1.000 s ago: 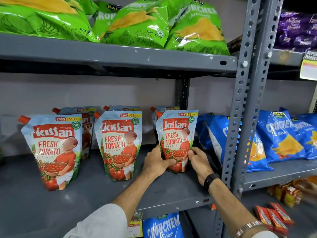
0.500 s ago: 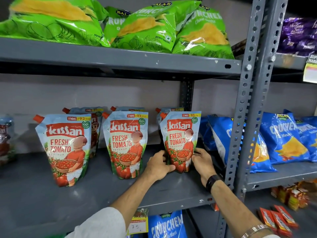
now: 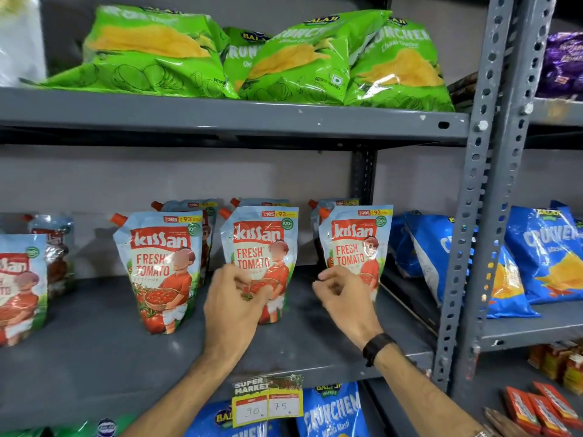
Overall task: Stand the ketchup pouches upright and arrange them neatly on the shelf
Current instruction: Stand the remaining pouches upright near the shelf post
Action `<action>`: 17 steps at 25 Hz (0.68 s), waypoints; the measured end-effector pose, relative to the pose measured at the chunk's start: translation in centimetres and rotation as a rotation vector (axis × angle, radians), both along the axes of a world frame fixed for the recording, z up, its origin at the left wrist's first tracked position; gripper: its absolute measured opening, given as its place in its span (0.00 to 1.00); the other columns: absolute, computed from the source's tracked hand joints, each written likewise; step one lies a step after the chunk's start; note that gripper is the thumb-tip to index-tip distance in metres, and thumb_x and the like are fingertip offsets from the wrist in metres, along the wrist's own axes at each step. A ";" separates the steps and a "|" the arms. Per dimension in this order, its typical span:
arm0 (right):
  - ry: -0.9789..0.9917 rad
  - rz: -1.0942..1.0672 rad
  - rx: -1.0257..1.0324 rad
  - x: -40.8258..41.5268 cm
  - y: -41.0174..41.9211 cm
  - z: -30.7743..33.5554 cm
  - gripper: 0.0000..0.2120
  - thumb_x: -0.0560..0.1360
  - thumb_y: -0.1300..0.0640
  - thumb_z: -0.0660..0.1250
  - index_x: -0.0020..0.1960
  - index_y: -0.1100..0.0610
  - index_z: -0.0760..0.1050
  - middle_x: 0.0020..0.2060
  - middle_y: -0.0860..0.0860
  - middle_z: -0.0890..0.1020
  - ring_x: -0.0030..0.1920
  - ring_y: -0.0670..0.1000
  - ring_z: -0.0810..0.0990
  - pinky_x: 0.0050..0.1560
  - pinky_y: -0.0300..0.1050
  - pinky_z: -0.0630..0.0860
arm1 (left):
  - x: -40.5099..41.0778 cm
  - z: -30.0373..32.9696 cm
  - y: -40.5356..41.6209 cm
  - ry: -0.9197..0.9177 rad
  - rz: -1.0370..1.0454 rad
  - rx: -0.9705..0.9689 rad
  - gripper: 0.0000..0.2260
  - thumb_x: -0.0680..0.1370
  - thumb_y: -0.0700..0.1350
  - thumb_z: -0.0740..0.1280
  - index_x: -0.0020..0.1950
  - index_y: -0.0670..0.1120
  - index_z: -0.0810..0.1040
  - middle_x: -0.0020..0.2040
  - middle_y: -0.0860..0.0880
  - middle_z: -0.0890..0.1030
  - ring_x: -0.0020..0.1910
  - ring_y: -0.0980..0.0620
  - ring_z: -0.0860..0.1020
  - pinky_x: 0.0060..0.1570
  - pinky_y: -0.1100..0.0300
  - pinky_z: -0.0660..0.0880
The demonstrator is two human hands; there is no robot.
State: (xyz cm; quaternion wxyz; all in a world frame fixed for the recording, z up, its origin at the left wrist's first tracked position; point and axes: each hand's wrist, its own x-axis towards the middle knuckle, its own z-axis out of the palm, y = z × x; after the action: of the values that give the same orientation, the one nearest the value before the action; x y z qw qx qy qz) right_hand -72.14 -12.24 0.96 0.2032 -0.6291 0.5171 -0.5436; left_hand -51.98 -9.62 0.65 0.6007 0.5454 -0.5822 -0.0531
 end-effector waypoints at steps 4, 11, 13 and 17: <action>0.047 0.260 0.243 4.9 -2.4 -0.9 0.30 0.67 0.49 0.80 0.65 0.51 0.72 0.56 0.44 0.80 0.58 0.46 0.79 0.62 0.49 0.78 | 3.9 -1.4 -2.5 0.063 -0.095 0.269 0.41 0.65 0.47 0.83 0.70 0.45 0.63 0.64 0.47 0.71 0.62 0.49 0.73 0.62 0.50 0.74; 0.025 0.229 0.246 6.5 -4.0 -1.9 0.23 0.68 0.62 0.79 0.58 0.51 0.75 0.53 0.46 0.83 0.54 0.46 0.81 0.49 0.33 0.75 | 4.9 -2.9 -4.9 -0.005 -0.277 0.488 0.29 0.67 0.47 0.79 0.61 0.56 0.68 0.61 0.50 0.83 0.59 0.49 0.82 0.65 0.45 0.76; 0.018 0.234 0.255 6.2 -4.2 -2.0 0.23 0.68 0.61 0.79 0.60 0.52 0.75 0.54 0.47 0.83 0.56 0.47 0.81 0.52 0.36 0.76 | 4.7 -2.9 -5.2 -0.014 -0.277 0.469 0.28 0.67 0.46 0.79 0.62 0.55 0.70 0.60 0.50 0.84 0.58 0.50 0.83 0.64 0.45 0.77; 0.077 0.213 0.294 5.7 -3.8 -1.9 0.29 0.63 0.49 0.82 0.59 0.52 0.74 0.53 0.47 0.84 0.54 0.47 0.82 0.60 0.51 0.80 | 4.8 -2.5 -4.0 -0.040 -0.348 0.479 0.29 0.69 0.48 0.79 0.67 0.53 0.70 0.61 0.52 0.82 0.59 0.51 0.81 0.65 0.49 0.77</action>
State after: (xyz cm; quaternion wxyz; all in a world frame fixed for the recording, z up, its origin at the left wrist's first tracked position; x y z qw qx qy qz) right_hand -66.48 -16.00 -0.94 0.3294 -0.6640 0.5290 -0.4131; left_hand -47.15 -13.67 -1.85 0.4252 0.5644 -0.6497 -0.2804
